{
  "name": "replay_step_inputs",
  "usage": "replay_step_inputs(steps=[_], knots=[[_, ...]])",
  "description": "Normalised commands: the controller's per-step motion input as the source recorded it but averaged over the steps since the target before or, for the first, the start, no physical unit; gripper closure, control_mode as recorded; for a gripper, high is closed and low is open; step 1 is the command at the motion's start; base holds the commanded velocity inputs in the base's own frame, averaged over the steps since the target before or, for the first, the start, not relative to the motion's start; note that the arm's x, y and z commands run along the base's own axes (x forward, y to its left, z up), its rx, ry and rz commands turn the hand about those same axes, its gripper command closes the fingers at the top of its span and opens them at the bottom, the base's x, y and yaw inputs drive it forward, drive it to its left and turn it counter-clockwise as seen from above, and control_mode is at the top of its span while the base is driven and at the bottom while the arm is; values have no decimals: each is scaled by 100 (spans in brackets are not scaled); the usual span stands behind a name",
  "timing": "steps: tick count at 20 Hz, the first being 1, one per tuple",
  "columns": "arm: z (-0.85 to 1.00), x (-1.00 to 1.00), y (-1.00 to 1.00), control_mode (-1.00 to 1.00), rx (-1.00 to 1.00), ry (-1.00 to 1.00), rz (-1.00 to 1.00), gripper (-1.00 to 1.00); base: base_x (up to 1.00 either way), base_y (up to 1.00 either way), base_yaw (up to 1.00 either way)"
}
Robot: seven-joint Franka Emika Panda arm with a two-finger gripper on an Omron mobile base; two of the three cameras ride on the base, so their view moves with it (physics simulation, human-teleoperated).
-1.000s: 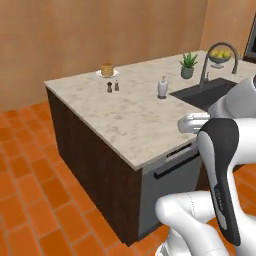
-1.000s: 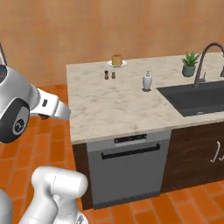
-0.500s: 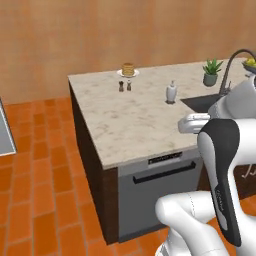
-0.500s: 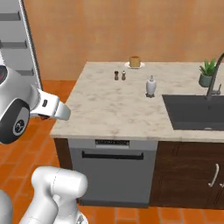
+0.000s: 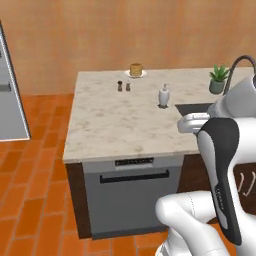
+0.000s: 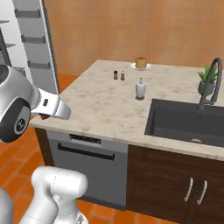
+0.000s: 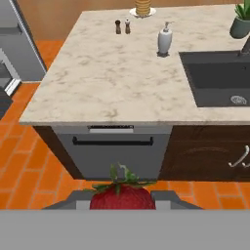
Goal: Take the strawberry from the fridge and place it on top of the pancake, located on the dining counter.
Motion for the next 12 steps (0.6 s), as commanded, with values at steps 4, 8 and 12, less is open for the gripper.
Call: replay_step_inputs(steps=[4,8,12], knots=[[0,0,0,100,0,0,0,100,-26,-100,15],[0,0,0,100,0,0,0,100,-4,-100,2],[0,0,0,100,0,0,0,100,0,-100,4]])
